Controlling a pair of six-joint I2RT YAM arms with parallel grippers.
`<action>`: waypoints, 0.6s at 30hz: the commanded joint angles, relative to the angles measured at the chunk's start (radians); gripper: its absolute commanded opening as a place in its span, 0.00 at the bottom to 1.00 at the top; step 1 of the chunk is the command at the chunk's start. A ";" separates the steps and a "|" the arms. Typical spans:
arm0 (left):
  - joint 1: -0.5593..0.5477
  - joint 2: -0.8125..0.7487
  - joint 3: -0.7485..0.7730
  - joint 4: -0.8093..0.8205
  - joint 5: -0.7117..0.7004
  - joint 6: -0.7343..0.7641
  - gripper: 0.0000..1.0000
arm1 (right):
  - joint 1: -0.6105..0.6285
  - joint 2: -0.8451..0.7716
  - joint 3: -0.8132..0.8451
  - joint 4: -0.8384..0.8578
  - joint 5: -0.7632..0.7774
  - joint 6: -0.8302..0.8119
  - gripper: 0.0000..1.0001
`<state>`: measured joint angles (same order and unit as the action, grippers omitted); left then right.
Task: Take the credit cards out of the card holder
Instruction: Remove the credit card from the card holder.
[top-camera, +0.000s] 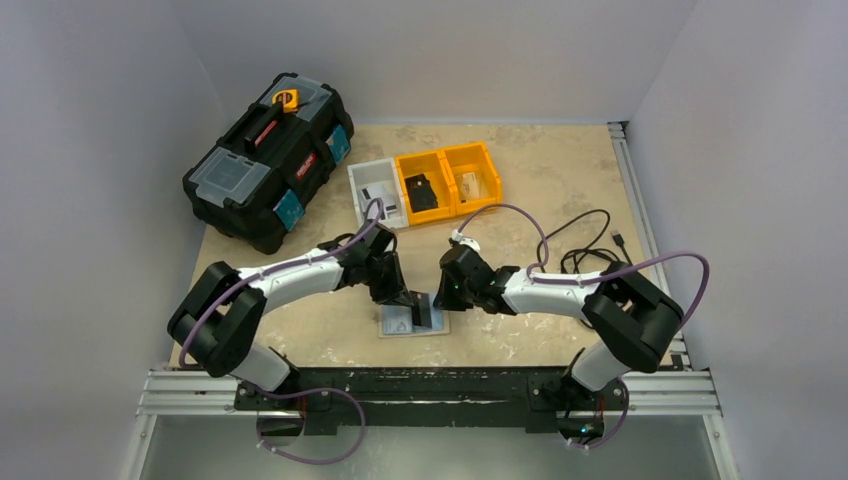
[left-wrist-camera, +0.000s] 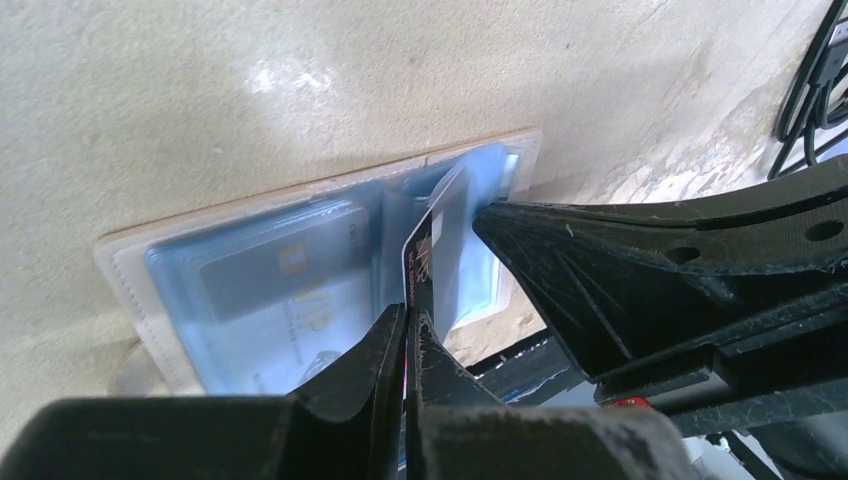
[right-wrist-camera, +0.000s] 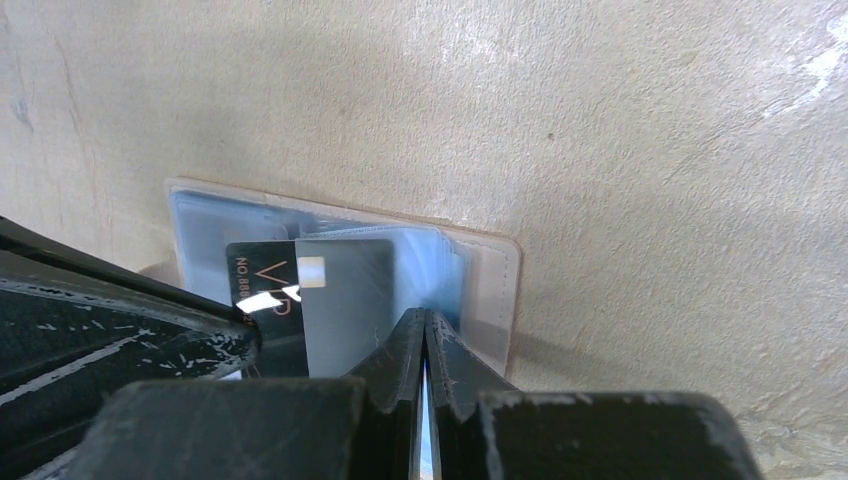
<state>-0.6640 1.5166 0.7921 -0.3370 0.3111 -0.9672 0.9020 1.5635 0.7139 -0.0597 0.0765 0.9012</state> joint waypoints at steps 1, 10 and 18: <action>0.024 -0.069 -0.019 -0.033 -0.013 0.017 0.00 | -0.002 0.062 -0.059 -0.098 0.024 -0.010 0.00; 0.039 -0.159 -0.048 -0.063 -0.022 0.058 0.00 | -0.002 0.055 -0.049 -0.097 0.017 -0.013 0.00; 0.042 -0.217 -0.042 -0.106 -0.040 0.078 0.00 | -0.002 0.014 0.002 -0.117 0.004 -0.033 0.00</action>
<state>-0.6338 1.3415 0.7475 -0.4194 0.2878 -0.9195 0.9012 1.5620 0.7155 -0.0563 0.0696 0.8993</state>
